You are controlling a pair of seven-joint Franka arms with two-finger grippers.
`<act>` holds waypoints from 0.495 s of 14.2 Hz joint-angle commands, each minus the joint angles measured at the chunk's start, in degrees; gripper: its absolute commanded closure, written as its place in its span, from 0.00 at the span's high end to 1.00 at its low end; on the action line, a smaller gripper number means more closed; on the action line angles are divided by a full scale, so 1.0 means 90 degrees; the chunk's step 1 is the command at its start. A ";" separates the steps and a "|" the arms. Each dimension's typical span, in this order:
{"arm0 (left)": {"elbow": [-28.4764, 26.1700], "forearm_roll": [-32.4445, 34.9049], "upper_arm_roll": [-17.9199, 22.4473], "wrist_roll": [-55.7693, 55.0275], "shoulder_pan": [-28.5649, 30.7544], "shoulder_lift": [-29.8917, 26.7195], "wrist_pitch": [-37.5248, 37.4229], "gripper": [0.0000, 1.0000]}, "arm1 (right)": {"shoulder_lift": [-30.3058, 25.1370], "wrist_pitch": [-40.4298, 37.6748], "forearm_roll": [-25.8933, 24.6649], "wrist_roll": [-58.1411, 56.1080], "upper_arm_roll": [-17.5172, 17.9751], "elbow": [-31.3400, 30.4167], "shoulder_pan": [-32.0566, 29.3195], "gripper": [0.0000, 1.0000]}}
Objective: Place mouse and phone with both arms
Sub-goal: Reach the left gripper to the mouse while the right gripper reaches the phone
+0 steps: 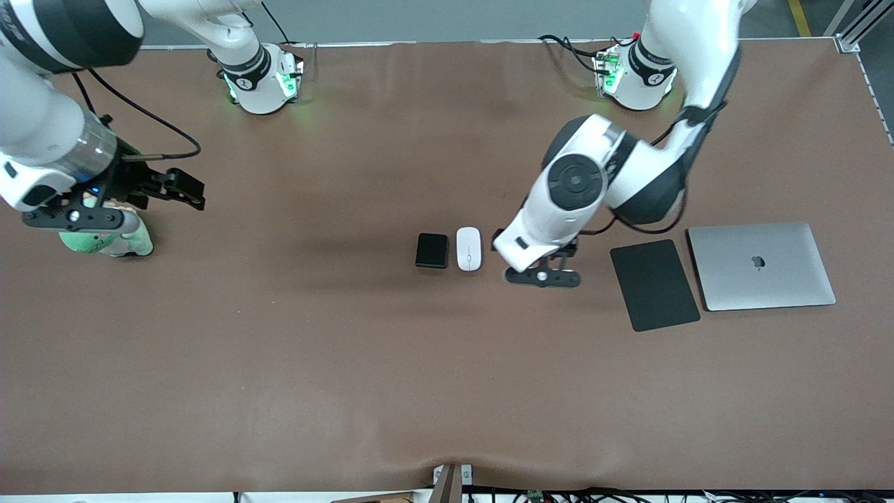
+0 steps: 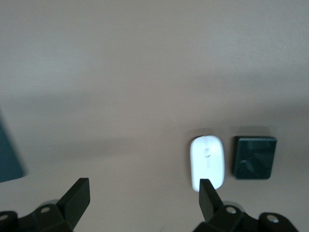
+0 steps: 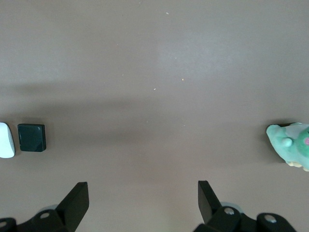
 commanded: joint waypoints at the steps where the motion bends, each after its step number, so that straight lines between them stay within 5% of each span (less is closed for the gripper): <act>1: -0.0072 0.0135 0.0024 -0.0242 -0.0279 0.0395 0.0511 1.00 | -0.0076 0.0579 0.0540 0.0078 -0.0030 -0.0584 0.0010 1.00; 7: -0.0189 0.0445 0.0073 -0.1051 -0.0807 0.1011 0.1106 0.97 | 0.0022 0.2405 0.0708 -0.0020 -0.0020 -0.1727 0.0497 1.00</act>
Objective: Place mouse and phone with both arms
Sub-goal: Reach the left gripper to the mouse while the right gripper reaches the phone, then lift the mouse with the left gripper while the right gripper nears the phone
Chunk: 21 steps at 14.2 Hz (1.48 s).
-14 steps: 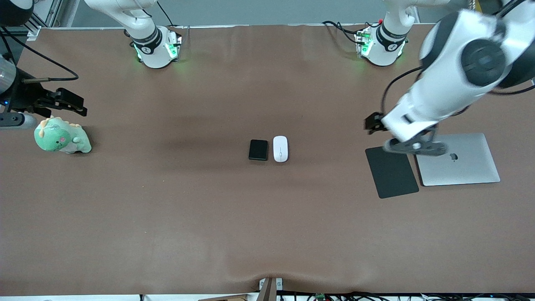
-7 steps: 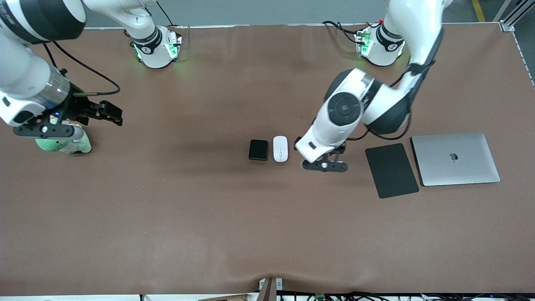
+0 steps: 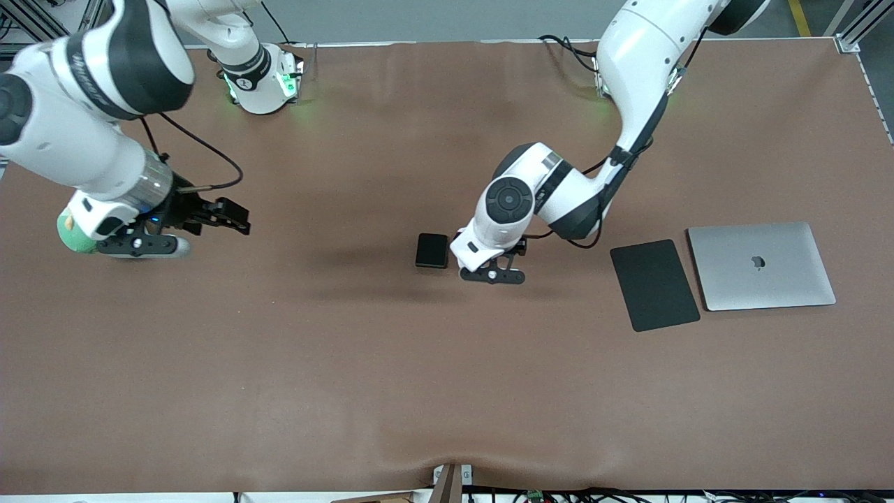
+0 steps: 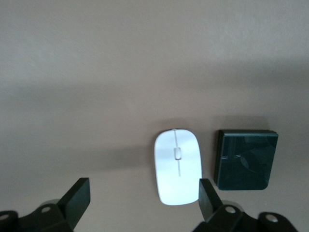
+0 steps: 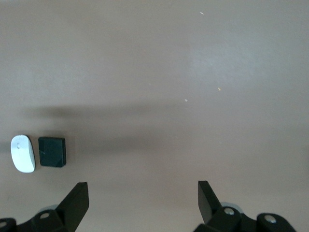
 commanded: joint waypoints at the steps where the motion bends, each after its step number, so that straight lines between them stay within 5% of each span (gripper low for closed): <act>1: -0.0067 0.0522 0.0065 -0.0582 -0.0182 0.0245 0.0468 0.95 | 0.0046 0.0730 0.0119 -0.0009 -0.0043 -0.0535 0.0328 1.00; 12: -0.0146 0.0699 0.0075 -0.1189 -0.0515 0.0725 0.0958 0.80 | 0.1159 0.1063 0.0196 -0.0273 -0.0014 -0.0625 0.1059 1.00; 16: -0.0185 0.0709 0.0075 -0.1315 -0.0554 0.0744 0.0949 0.77 | 0.1520 0.1415 0.0206 0.0585 -0.0004 -0.0498 0.1333 1.00; 19: -0.0194 0.0709 0.0075 -0.1452 -0.0602 0.0735 0.0890 0.47 | 0.1736 0.1532 0.0206 0.1006 -0.0004 -0.0371 0.1461 1.00; 21: -0.0185 0.0709 0.0084 -0.1473 -0.0593 0.0657 0.0648 0.07 | 0.1833 0.1727 0.0197 0.1036 -0.0004 -0.0370 0.1549 1.00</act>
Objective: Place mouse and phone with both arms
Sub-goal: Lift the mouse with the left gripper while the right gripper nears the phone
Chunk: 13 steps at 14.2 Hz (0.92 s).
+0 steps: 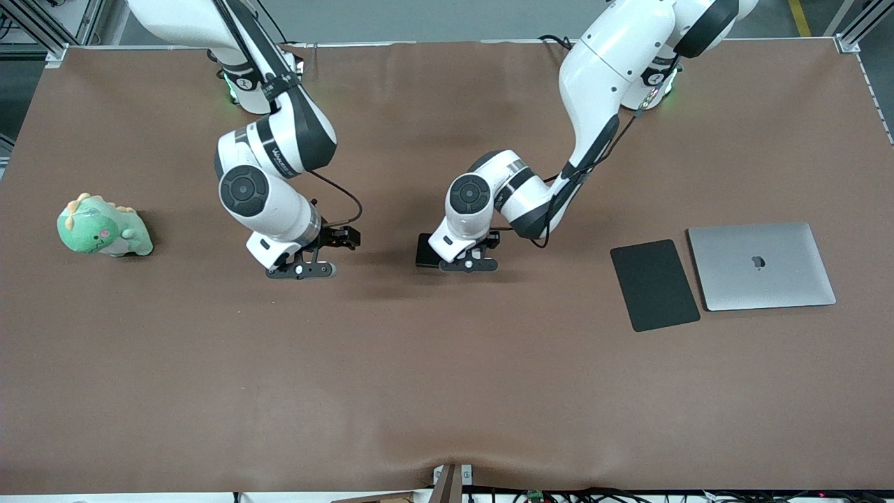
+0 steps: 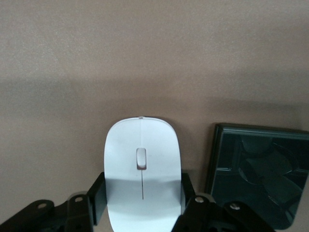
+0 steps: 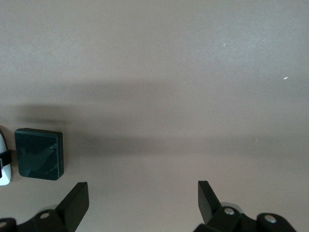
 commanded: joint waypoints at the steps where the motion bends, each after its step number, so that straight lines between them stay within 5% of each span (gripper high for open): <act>1: -0.0004 0.0168 0.0079 -0.0224 -0.0039 -0.0134 -0.0366 0.00 | 0.0236 0.0209 0.0103 0.0135 -0.0037 0.0193 0.0121 1.00; 7: -0.0042 0.0325 0.0060 0.0068 0.1121 -0.1265 -0.1460 0.00 | 0.0899 0.0249 0.0054 0.0651 -0.0047 0.0973 0.0560 1.00; 13: -0.0832 0.0325 0.0031 0.2164 0.3112 -0.2115 -0.1520 0.00 | 0.1944 0.0201 -0.0014 0.1842 -0.0047 0.2066 0.1214 1.00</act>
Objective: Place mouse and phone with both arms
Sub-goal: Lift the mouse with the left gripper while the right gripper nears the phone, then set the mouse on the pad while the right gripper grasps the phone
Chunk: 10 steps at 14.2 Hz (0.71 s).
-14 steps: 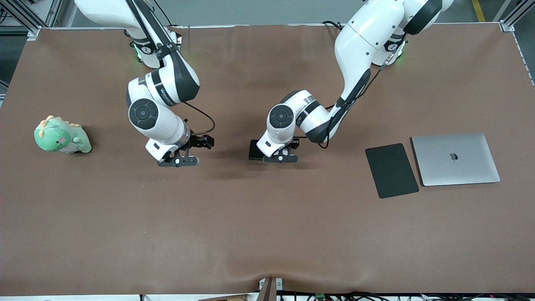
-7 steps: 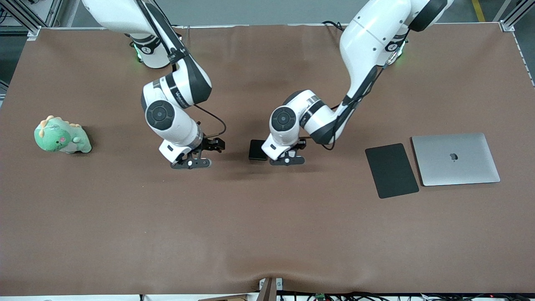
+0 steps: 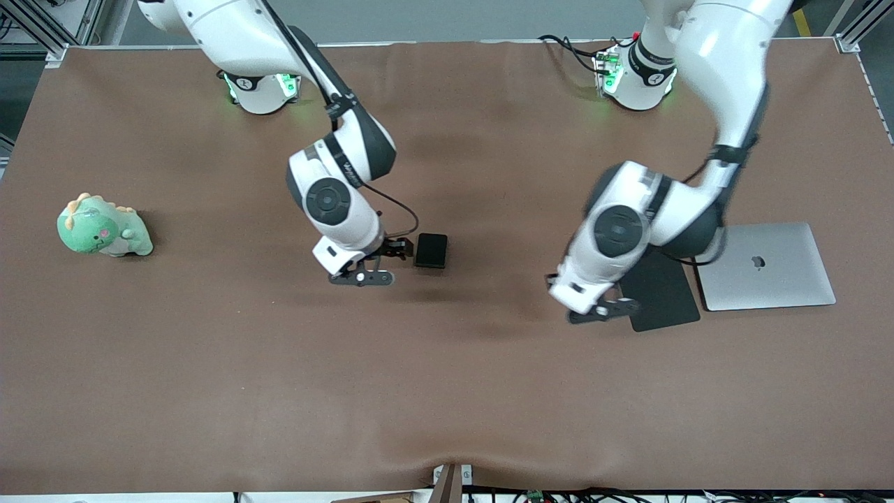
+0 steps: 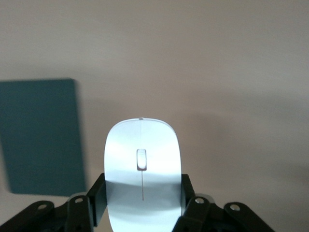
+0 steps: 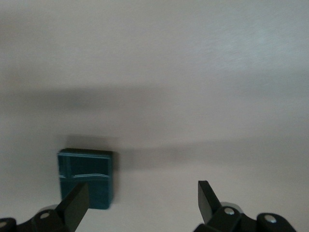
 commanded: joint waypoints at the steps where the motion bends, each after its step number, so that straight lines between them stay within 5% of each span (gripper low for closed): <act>1: -0.0728 0.0086 -0.0098 0.0879 0.0866 -0.0523 0.0033 0.00 | 0.0640 -0.0119 -0.0013 0.0468 -0.0050 0.0896 0.0240 1.00; 10: -0.2231 0.0095 -0.0108 0.1800 0.2382 -0.1061 0.1086 0.00 | 0.1442 -0.0110 -0.0334 0.1102 -0.0069 0.1522 0.0631 1.00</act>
